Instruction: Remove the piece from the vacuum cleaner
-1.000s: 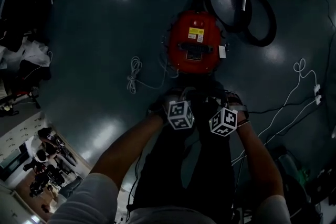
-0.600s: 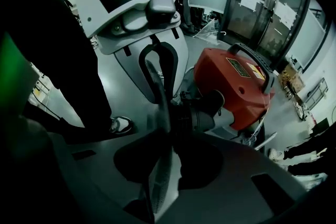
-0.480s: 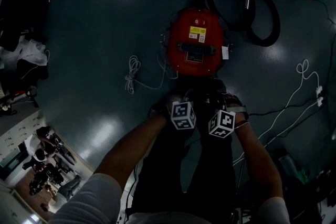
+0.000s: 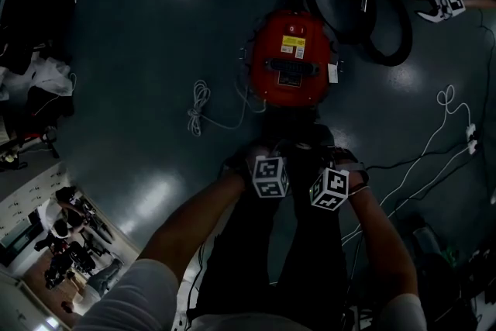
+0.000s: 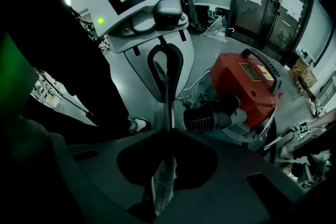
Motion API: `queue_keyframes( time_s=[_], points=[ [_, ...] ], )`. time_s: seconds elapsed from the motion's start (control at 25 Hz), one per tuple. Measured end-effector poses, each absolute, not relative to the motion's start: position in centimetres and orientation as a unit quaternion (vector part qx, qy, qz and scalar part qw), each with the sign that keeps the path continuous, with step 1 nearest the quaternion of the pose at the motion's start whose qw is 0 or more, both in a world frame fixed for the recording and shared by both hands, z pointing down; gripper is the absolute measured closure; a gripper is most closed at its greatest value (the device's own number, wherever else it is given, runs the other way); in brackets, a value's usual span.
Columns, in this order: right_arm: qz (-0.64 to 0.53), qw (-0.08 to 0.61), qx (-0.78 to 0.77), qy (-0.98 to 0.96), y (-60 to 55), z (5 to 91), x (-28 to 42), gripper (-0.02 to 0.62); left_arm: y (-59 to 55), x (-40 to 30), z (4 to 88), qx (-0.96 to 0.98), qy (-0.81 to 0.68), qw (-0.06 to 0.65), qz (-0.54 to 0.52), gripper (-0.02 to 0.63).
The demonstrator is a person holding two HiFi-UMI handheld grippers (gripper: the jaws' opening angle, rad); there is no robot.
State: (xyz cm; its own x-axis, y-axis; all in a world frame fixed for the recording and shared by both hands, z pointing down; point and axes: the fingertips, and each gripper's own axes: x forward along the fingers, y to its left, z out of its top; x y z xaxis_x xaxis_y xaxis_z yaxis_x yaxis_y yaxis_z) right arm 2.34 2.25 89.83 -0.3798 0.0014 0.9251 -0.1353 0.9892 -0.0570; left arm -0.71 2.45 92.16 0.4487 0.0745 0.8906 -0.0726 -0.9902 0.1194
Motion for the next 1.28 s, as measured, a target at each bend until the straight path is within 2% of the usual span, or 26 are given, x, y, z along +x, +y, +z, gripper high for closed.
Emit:
queue_keyframes(
  time_s=[0.48, 1.04, 1.28],
  points=[
    [0.094, 0.527, 0.062, -0.843, 6.0, 71.4, 1.4, 0.552, 5.6, -1.6, 73.5, 0.862, 0.006, 0.052, 0.505, 0.569],
    [0.122, 0.478, 0.073, -0.867, 11.2, 45.3, 0.1, 0.552, 11.0, -2.6, 47.9, 0.871, 0.023, 0.098, 0.481, 0.568],
    [0.094, 0.463, 0.081, -0.878, 12.1, 38.1, 0.4, 0.552, 11.7, -2.3, 40.5, 0.879, 0.035, 0.06, 0.471, 0.568]
  ],
)
